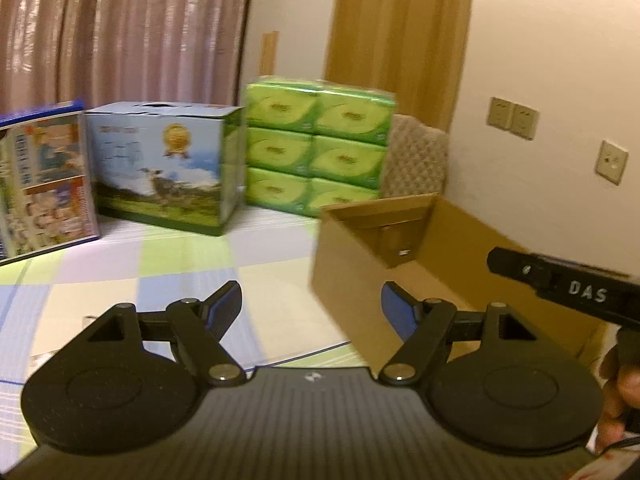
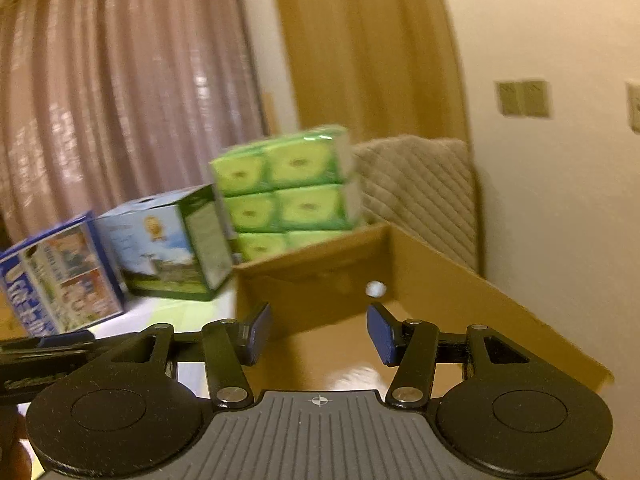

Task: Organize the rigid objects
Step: 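Move both open tools back toward the remaining objects on the table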

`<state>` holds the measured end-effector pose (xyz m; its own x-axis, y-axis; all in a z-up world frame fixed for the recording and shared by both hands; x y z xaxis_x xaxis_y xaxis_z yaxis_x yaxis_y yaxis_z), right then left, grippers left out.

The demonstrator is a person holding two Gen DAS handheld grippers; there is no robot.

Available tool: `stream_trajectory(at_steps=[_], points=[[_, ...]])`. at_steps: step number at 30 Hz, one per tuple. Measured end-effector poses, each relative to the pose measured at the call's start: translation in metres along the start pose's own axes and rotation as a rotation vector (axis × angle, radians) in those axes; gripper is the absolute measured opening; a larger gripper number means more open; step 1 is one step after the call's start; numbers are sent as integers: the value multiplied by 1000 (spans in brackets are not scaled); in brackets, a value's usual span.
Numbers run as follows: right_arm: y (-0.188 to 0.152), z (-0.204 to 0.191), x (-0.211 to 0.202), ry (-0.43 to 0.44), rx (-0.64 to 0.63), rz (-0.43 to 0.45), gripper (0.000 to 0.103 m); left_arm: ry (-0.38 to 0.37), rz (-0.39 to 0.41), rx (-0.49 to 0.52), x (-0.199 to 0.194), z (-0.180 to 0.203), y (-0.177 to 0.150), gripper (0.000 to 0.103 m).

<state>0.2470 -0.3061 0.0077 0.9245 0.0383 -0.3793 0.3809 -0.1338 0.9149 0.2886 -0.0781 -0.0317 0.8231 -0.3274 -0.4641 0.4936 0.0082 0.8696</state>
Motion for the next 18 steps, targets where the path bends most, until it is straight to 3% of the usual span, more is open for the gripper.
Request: stream_trajectory(at_steps=[11,18], points=[[-13,-92,18,183,-105,-10,50,226,-19,-69,-49,-121,-21,73],[-34,-141,35,287,-180,-81,50,327,-76,-126,-73,-187,-43,73]])
Point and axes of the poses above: each gripper's, at about its wrist camera, not at the fingertips, and x roughly the way its jaws point, z to its right, y to its top, the point moved 4 cm from there along x, roughly the way its jaws point, and after that the axes turned 3 degrees about -x, right-handed, at the moved point
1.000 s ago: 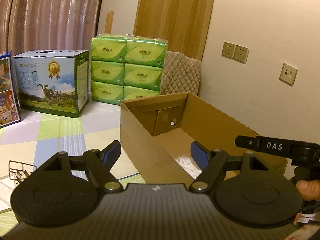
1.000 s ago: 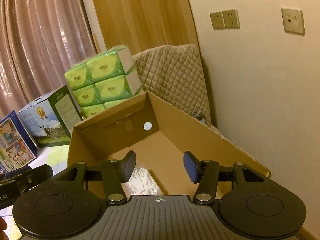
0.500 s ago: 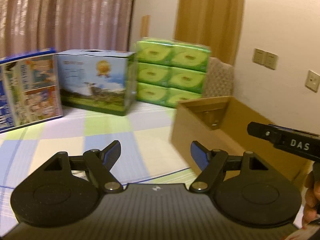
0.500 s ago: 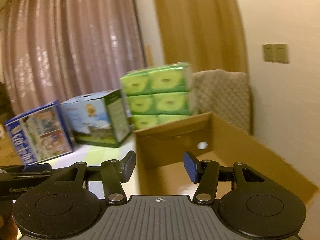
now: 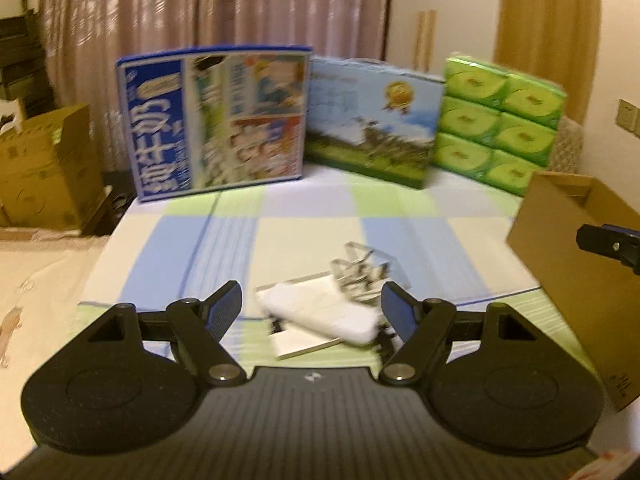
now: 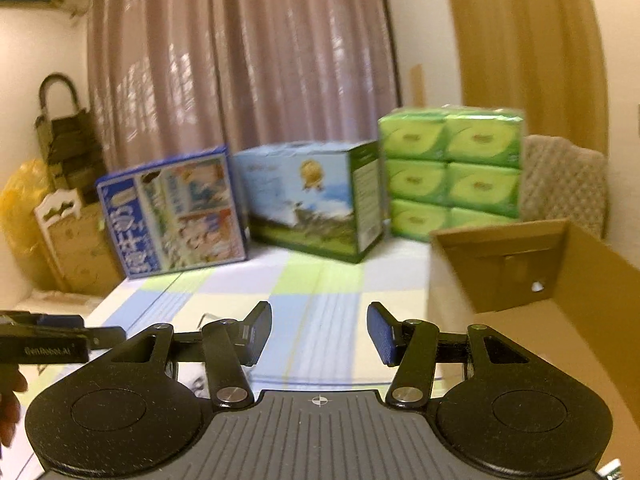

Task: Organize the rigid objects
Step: 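Move both open tools back toward the remaining objects on the table, then grasp the clear plastic cup with the right tool while the left tool grasps the black toy car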

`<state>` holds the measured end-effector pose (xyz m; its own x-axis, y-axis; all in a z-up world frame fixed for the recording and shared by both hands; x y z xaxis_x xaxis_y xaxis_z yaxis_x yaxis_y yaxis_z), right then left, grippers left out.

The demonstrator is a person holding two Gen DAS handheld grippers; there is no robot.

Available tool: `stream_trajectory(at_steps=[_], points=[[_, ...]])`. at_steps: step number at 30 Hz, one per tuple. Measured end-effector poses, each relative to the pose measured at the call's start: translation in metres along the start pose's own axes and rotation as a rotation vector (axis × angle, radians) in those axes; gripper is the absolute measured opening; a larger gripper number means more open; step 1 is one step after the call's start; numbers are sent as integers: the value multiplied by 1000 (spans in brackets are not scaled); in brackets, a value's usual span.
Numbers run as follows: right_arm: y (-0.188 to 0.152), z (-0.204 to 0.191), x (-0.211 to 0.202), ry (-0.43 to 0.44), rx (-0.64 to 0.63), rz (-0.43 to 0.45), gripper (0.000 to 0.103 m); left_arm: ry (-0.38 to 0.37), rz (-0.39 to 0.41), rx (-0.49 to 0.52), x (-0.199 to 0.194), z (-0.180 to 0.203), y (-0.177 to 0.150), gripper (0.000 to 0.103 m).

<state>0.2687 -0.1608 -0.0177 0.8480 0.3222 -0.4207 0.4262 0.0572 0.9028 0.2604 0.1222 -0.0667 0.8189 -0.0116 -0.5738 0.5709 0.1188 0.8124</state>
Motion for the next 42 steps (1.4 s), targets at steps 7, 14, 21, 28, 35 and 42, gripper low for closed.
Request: stream_trajectory(at_steps=[7,14,21,28,35,42], points=[[-22,-31,34,87,-62,-113,50,-4,-68,13,13,-15,-18,73],[-45,-48,73,164,-83,-246,50,-7,-126,10,33,-16,-27,73],[-57,-51,99,251,-39,-319,50,12,-177,29,46,-10,-32,73],[-65,-48,122,286,41,-370,49,15,-202,16,53,-9,-35,73],[-71,-37,140,303,122,-425,43,11,-213,15,56,-7,-37,73],[-67,-31,129,193,20,-453,42,-72,-226,24,62,11,-39,73]])
Point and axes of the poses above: each gripper's, at about its wrist camera, not at the fingertips, and x roughly the way its jaws point, z to its right, y to its top, the point moved 4 cm from there along x, roughly the way its jaws point, and after that the axes turned 3 degrees about -x, right-handed, at the moved point
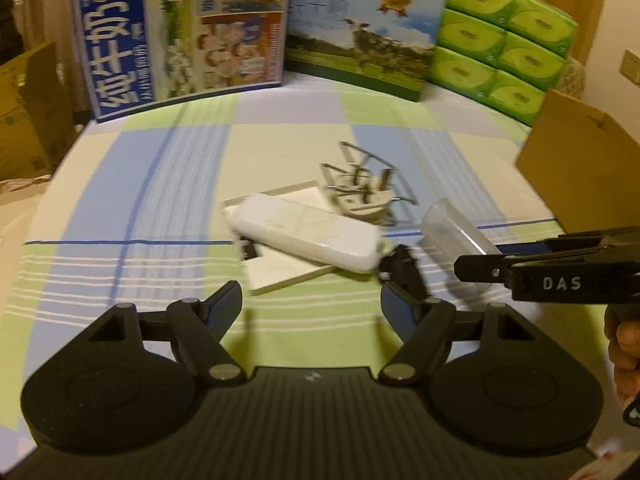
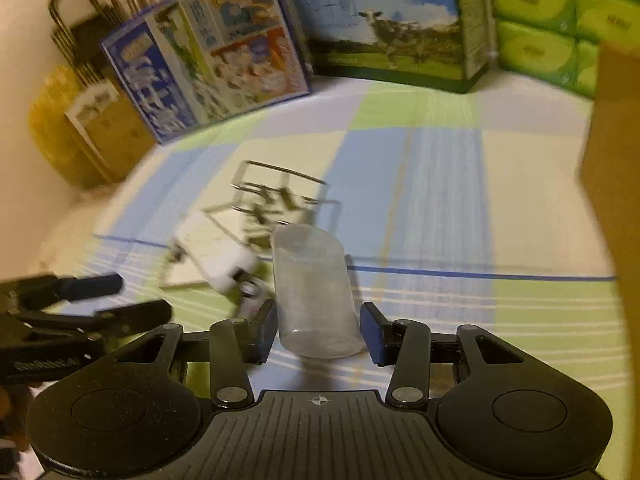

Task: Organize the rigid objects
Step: 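Grasp the clear plastic cup with the right tool while the left tool grasps the black toy car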

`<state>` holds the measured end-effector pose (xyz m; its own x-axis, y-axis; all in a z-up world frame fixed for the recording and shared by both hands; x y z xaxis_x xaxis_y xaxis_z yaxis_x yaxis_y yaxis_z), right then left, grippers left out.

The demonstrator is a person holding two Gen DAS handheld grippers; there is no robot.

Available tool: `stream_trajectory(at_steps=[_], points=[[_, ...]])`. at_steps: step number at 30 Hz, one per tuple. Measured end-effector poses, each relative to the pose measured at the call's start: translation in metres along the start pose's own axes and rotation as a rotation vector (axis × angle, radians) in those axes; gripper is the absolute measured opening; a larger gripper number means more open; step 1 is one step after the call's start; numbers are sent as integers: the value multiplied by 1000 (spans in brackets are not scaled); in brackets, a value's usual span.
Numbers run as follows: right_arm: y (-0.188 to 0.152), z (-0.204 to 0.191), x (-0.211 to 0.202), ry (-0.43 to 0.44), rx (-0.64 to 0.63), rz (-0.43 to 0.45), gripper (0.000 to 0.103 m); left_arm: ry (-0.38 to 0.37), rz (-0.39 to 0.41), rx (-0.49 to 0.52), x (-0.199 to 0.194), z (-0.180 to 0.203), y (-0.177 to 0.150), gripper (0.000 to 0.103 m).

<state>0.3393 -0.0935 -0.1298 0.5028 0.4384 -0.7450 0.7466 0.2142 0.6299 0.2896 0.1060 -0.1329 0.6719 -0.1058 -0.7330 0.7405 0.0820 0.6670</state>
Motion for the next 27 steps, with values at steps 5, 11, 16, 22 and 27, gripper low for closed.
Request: stream_trajectory(at_steps=[5,11,16,22,27], points=[[-9,12,-12,-47,-16,-51,42,-63,-7,12,8,20,1,65],[-10,23,-16,13,16,-48,42,-86,-20,-17,20,32,3,60],[-10,22,-10,-17,-24,-65,42,-78,-32,-5,29,37,2,42],[-10,23,-12,-64,-66,-68,29,-68,-54,49,34,45,-4,31],[-10,29,-14,-78,-59,-76,28,-60,-80,124,31,47,-12,17]])
Point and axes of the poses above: each gripper's, at about its wrist camera, not at the fingertips, and x roughly the way its jaws point, z to its right, y to its top, the point moved 4 cm from there along x, roughly the way its jaws point, and after that the axes turned 3 degrees about -x, right-handed, at the moved point
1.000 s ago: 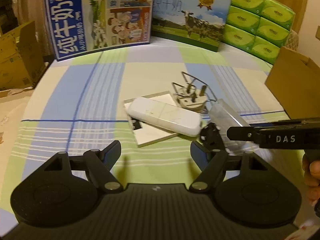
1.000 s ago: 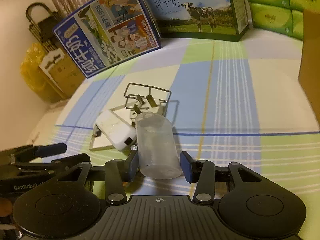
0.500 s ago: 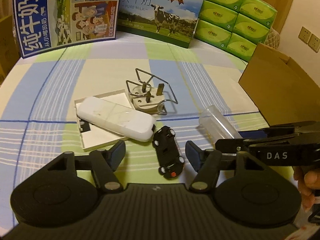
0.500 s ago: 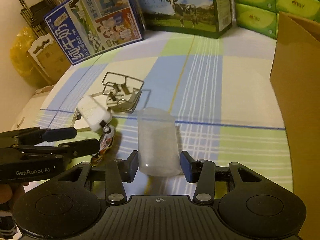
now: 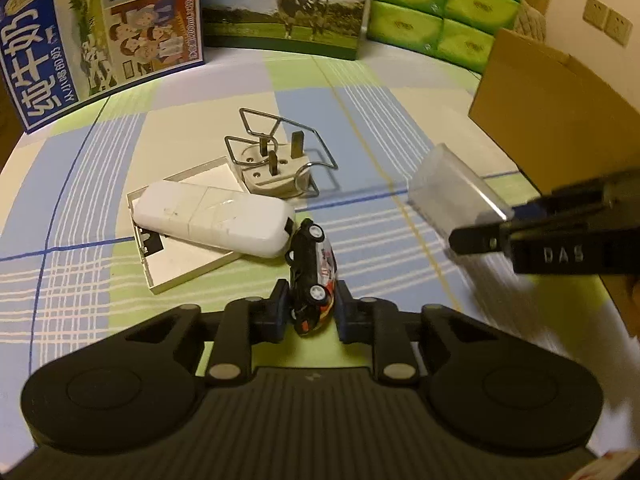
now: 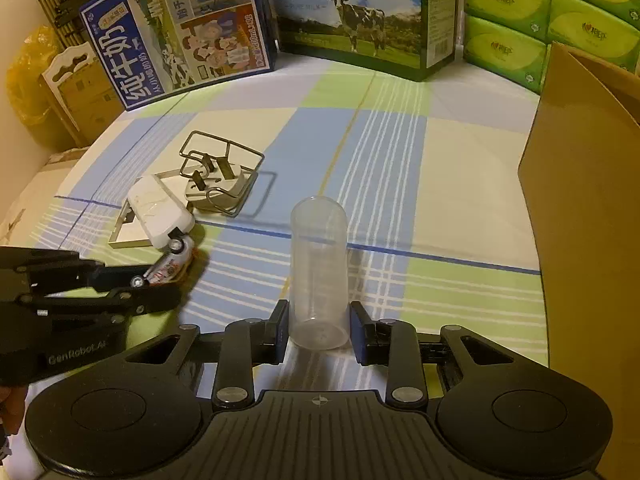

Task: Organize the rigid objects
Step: 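Grasp the clear plastic cup with the right tool while the left tool grasps the black toy car, then carry the cup and toy car to the cardboard box and release them inside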

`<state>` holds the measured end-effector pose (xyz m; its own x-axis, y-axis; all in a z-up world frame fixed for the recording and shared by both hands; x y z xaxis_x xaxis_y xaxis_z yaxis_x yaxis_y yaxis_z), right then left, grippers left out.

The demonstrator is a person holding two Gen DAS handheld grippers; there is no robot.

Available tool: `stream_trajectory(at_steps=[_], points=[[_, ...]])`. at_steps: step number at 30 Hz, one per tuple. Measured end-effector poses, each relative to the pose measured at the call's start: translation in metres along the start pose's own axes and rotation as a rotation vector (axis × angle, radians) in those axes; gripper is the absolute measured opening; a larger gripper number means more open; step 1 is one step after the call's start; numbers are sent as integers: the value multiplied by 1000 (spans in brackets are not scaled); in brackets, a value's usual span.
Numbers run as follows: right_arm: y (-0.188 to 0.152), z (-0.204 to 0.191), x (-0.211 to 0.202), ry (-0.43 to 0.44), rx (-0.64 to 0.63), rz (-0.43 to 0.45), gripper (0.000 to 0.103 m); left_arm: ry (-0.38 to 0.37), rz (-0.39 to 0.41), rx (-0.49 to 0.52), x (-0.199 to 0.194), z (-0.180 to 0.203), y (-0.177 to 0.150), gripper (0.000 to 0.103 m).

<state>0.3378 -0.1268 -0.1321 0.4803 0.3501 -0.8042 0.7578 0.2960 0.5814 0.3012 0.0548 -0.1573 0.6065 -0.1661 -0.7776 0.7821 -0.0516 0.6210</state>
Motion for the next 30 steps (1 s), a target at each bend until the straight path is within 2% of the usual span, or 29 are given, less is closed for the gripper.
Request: stream_trajectory(at_steps=[3,9,11,14,16,20,25,30], points=[[1,-2,-4,7,-8,2,28,-5,-4,24,-5,1,-2,13],[1,-2,-7,14,-14,1,28,-6,-21,118,-14,6,-8,14],[2,-1,-5,23,-14,-6,28,-31,-21,92,-14,4,-9,17],[2,-2,-6,42,-19,-7,28,-76,-5,0,-15,-2,-4,25],[3,-3,-8,43,-26,6,29,-86,11,-45,-15,-5,0,25],[5,1,-9,55,7,21,29,-65,21,-88,-8,-7,3,25],[7,5,-10,53,35,21,29,-62,19,-206,0,-21,3,26],[6,6,-8,52,37,16,29,-58,23,-206,3,-21,3,26]])
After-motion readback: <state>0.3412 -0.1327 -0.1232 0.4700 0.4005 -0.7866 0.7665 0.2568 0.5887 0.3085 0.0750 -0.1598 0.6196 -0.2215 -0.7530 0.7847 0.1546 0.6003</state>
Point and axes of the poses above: each gripper's, at about its wrist camera, not at the fingertips, and x roughly the way its jaws point, z to its right, y to its top, the point moved 4 cm from there along x, roughly the way its jaws point, and after that the axes turned 3 degrees about -x, right-handed, at the moved point
